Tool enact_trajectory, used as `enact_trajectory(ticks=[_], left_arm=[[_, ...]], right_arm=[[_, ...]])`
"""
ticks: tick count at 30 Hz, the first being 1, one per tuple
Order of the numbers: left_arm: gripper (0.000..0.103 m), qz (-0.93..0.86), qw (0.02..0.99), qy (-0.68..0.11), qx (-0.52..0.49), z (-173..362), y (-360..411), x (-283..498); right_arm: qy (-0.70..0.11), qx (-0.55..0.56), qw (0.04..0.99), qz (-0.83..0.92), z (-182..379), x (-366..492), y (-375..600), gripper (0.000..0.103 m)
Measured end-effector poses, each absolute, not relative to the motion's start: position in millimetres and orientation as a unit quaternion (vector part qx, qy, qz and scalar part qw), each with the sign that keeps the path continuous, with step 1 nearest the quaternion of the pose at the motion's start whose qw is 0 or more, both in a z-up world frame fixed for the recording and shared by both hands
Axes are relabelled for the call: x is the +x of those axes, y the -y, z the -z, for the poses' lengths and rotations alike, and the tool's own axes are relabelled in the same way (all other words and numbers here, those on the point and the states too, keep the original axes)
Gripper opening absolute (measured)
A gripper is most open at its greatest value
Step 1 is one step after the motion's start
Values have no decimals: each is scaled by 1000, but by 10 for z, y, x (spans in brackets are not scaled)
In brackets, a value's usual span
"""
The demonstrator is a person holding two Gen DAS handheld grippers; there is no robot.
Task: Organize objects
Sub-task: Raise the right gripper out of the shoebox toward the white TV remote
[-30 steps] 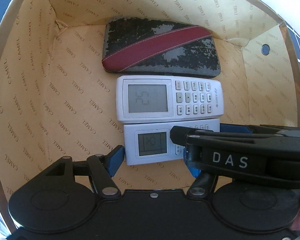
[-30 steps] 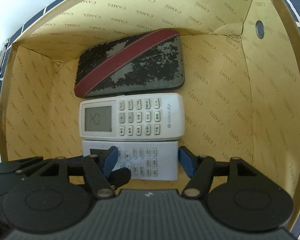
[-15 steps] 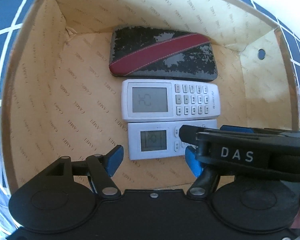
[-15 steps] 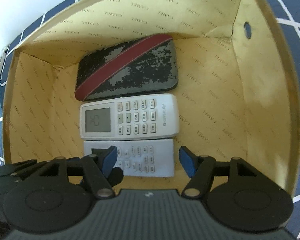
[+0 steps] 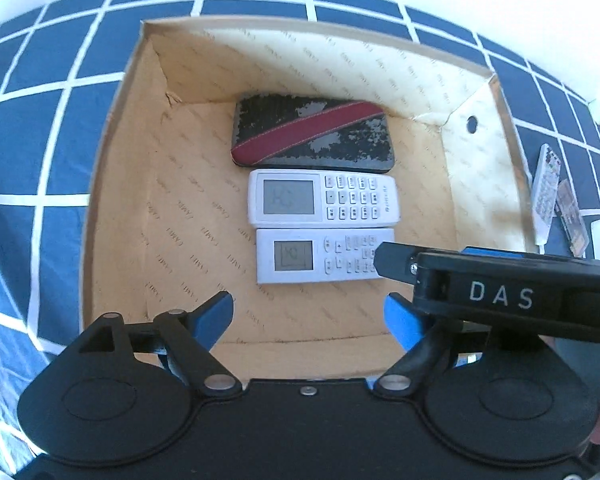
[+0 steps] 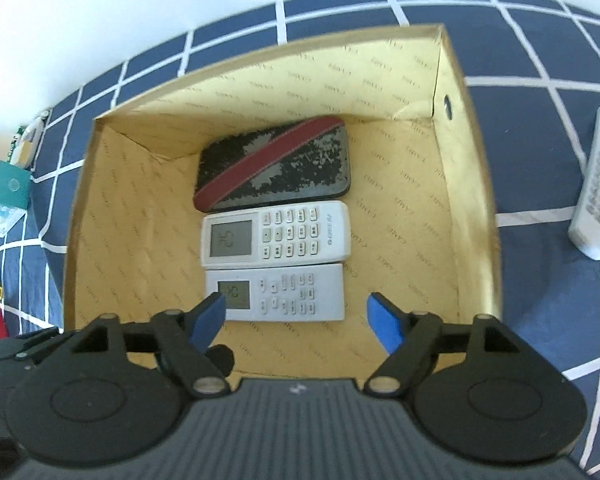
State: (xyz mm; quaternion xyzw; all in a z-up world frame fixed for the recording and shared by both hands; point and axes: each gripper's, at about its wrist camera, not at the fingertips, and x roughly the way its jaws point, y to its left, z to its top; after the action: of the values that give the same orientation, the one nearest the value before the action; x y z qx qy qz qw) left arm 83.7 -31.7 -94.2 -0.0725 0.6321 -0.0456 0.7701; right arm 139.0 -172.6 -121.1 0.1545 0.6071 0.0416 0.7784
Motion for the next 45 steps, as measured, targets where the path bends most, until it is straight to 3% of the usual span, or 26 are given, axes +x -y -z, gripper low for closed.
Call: enact_trajectory(ticks=[12, 15, 30, 45], left_arm=[[102, 16, 800, -595, -71, 560, 406, 326], [103, 9, 804, -591, -69, 498, 452, 189], [103, -7, 811, -582, -61, 362, 848, -186], [103, -39, 809, -582, -67, 378, 1869, -248]], right_arm=[[-568, 136, 810, -46, 774, 909, 1946, 99], [-561, 134, 816, -45, 689, 780, 2040, 103], [-546, 126, 828, -30, 484, 271, 2577, 103], [-551, 105, 826, -54, 447, 117, 3652, 103]])
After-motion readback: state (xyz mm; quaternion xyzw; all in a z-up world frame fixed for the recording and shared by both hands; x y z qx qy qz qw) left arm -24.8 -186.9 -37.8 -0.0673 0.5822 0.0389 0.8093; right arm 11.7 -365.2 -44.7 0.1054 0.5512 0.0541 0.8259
